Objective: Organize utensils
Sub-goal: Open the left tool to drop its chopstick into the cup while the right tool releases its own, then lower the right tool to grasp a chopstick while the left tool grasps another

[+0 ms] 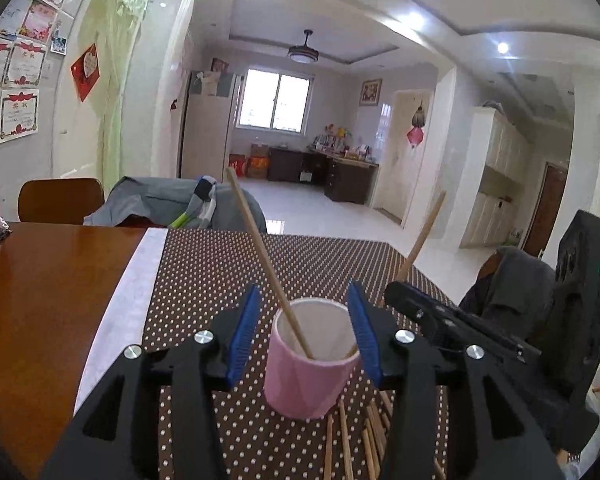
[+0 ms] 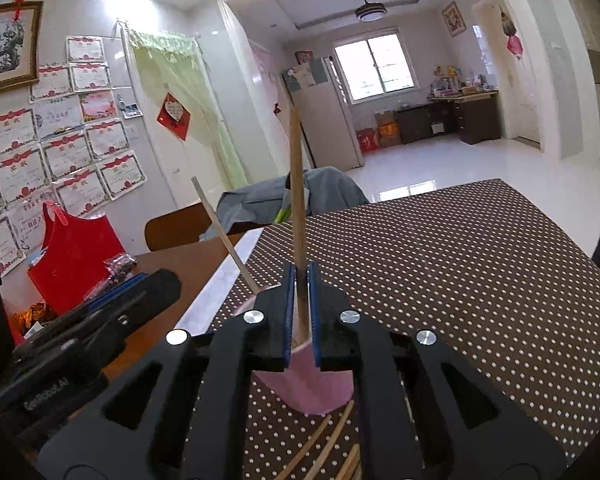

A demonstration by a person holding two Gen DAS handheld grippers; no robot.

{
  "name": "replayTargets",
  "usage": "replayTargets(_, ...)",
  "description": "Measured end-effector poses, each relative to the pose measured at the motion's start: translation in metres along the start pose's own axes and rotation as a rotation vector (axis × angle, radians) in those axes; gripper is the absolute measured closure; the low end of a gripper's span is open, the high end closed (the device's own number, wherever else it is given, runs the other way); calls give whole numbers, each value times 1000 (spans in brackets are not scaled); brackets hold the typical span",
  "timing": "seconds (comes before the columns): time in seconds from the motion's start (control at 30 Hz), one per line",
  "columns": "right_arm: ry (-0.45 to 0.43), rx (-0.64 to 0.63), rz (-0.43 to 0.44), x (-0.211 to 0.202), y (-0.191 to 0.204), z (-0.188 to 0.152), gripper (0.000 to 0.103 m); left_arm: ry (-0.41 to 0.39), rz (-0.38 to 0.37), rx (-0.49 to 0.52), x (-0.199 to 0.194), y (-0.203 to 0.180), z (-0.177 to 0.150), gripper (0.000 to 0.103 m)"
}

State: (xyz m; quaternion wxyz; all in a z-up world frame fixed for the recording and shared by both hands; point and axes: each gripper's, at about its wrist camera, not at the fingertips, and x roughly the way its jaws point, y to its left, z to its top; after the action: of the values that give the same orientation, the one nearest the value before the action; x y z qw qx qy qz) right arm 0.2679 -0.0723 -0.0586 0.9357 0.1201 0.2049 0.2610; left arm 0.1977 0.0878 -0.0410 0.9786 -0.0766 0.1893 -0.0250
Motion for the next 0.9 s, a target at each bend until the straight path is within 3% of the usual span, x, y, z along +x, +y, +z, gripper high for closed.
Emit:
replayTargets(0.13,-6,13,-20,-11,-3,-2,65,26,0,15,-8,-2,-5,51)
replayTargets(0.43,55,-6,-88,-43,-19,-10,56,179,-19,132,-20,-13,-28,52)
replayTargets(0.73,289,-80,-172,-61,-44,-48,55,483,-41,268,1,-23,-85,52)
replayTargets(0.9,470,-58,-167,-56,-64,-74,55,597,-71,239,19,-19,-109,52)
